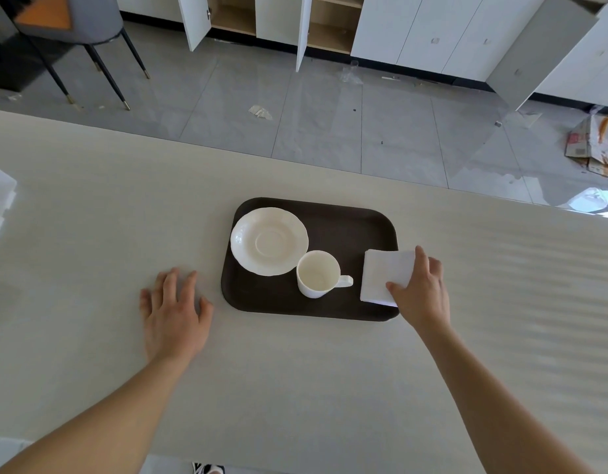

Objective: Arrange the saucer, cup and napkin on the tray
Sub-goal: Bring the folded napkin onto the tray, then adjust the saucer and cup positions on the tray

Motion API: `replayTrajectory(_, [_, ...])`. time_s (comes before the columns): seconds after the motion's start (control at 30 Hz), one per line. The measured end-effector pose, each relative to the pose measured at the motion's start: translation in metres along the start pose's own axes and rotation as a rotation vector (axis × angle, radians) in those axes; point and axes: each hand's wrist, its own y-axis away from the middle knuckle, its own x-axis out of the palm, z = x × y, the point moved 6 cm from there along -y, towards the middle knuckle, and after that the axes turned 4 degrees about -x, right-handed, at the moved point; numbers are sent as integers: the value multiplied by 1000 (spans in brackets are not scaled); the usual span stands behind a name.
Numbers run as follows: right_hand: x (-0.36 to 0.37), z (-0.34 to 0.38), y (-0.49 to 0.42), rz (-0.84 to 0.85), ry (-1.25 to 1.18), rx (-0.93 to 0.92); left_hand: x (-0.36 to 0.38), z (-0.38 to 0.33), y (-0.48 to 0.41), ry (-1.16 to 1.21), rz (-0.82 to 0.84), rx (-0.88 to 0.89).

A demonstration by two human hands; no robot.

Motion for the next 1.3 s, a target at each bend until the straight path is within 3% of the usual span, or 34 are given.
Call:
replayTrajectory(0.17, [-9,3,0,-11,130,-51,0,0,0,2,3,-1])
replayTrajectory(0.37, [-20,36,-11,-121,-7,-197,-2,-2,0,-4,0,2])
replayTrajectory(0.5, [-11,79,-31,-17,-145,-285,-3,-2,0,-12,6,1])
replayTrajectory(0.7, [21,135,-56,180,-104,-362,-5,-2,0,-8,-6,2])
replayTrajectory(1.13, [70,160,-79,350,24,-348,1,0,-3,-36,12,-5])
replayTrajectory(1.3, [78,165,-79,343,6,-369,0,0,-3,-39,20,-12])
